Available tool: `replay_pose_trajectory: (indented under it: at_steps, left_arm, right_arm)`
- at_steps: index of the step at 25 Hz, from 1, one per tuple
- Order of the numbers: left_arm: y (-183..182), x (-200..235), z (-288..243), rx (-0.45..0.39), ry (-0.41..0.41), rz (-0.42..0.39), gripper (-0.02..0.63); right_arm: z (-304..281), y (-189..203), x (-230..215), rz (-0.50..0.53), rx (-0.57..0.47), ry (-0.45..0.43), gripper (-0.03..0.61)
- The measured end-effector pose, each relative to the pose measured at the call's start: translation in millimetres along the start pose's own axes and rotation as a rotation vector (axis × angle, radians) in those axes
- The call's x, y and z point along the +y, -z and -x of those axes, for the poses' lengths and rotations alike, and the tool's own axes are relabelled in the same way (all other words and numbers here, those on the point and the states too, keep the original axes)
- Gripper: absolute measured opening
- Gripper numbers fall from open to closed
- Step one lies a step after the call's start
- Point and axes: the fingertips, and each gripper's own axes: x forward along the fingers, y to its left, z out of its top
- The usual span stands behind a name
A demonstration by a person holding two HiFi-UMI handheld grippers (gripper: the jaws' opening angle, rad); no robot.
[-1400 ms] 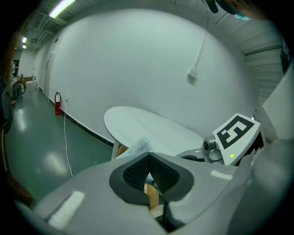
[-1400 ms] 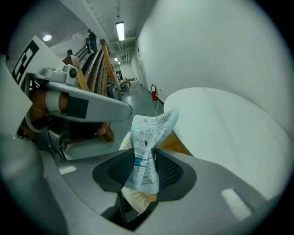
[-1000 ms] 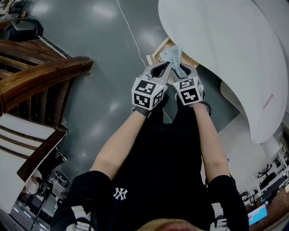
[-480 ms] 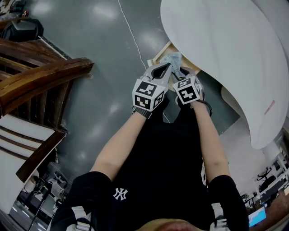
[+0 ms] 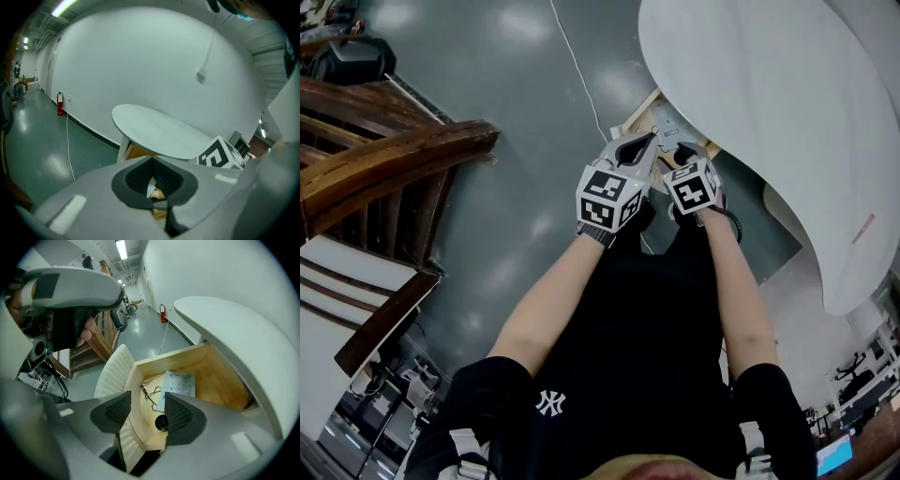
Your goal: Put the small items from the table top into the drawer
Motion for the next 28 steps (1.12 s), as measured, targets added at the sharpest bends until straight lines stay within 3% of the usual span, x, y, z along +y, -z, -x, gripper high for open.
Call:
replay_pose_trajectory:
  at_steps: [8,20,22,28]
  left_arm:
    - [-15.2,-18.1,5.8,0.002,0.024,-0.017,0.0]
    - [-61.1,-70.5,12.6,-0.029,0.111,-0.084,0.0]
    - [-69.1,-80.4,12.3,-0.037,0.126,-0.099,0.0]
    - [-87.1,-109.9,13.6,-0.059,0.174,-0.13,0.0]
  right_arm:
    - [45.9,-20.3,4.4,-0.033,-0.085,0.016,0.13]
    - [137.2,-41.2,1.5,-0.168,-0.256,0.04,0.067]
    - [151.9,-41.5,-2.0,-0.197,-0.281,0.045,0.029]
    - [191.8,-42.0,-11.9,-0.228,-0.342,0.112,0.028]
